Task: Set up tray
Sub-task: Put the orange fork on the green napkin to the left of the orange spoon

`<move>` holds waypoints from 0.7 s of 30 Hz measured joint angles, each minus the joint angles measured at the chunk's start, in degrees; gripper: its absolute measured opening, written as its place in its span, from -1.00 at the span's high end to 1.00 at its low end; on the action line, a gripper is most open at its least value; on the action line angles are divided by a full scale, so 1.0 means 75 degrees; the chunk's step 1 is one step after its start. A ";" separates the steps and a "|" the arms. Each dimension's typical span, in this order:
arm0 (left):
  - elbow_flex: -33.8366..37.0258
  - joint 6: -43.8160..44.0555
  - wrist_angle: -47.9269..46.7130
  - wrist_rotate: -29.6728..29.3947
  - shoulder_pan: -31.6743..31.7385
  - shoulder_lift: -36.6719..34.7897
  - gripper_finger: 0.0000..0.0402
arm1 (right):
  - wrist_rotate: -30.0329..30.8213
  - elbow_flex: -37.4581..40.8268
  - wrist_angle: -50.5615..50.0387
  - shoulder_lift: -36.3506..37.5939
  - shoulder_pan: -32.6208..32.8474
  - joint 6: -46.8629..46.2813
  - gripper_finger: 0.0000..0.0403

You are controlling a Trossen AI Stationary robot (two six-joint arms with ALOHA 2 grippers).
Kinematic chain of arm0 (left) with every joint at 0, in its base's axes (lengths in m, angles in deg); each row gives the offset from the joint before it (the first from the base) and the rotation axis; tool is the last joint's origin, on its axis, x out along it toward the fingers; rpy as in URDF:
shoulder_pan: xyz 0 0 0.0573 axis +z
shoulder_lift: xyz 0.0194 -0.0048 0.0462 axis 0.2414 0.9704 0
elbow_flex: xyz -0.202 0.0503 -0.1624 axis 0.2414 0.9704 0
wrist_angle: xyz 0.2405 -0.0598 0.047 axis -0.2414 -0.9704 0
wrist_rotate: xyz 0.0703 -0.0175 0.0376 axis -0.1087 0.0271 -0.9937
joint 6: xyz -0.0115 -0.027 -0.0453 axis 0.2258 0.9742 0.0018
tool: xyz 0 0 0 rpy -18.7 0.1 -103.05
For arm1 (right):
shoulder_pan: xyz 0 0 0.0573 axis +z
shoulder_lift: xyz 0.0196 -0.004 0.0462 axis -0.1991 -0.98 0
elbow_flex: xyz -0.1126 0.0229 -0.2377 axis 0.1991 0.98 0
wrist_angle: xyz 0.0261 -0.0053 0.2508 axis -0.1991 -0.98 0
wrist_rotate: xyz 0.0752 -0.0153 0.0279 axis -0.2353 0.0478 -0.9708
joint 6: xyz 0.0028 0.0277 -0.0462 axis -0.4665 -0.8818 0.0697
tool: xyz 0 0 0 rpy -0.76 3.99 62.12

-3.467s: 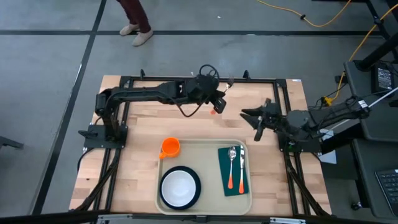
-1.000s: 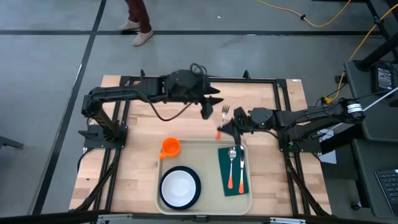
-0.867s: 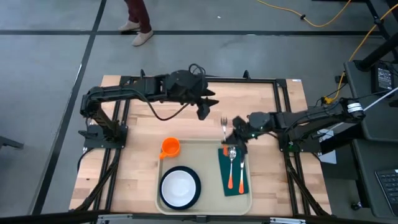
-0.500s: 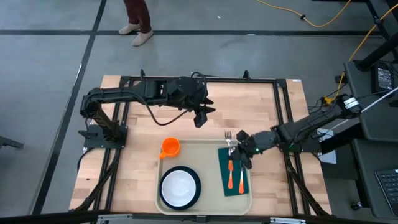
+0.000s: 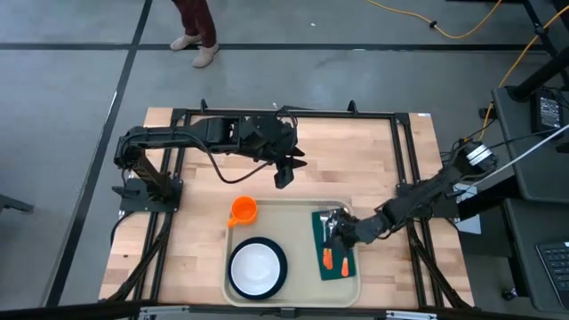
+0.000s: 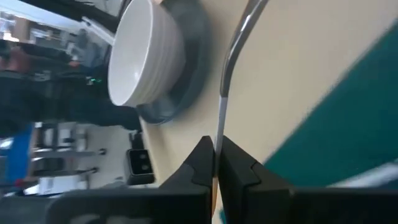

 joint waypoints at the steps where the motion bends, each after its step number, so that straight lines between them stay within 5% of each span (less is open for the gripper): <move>1: 0.0000 -0.0020 0.0007 0.0000 -0.0014 0.0000 0.36 | -0.0086 0.0000 0.0377 -0.0260 0.0000 -0.0041 0.95; 6: 0.0000 -0.0052 0.0041 -0.0030 -0.0138 0.0000 0.36 | -0.0158 -0.0005 0.1481 -0.1122 -0.0006 -0.0622 0.95; 21: 0.0003 -0.0055 0.0233 -0.0230 -0.0428 0.0003 0.37 | -0.0168 -0.0015 0.0847 -0.1629 -0.0009 -0.1234 0.95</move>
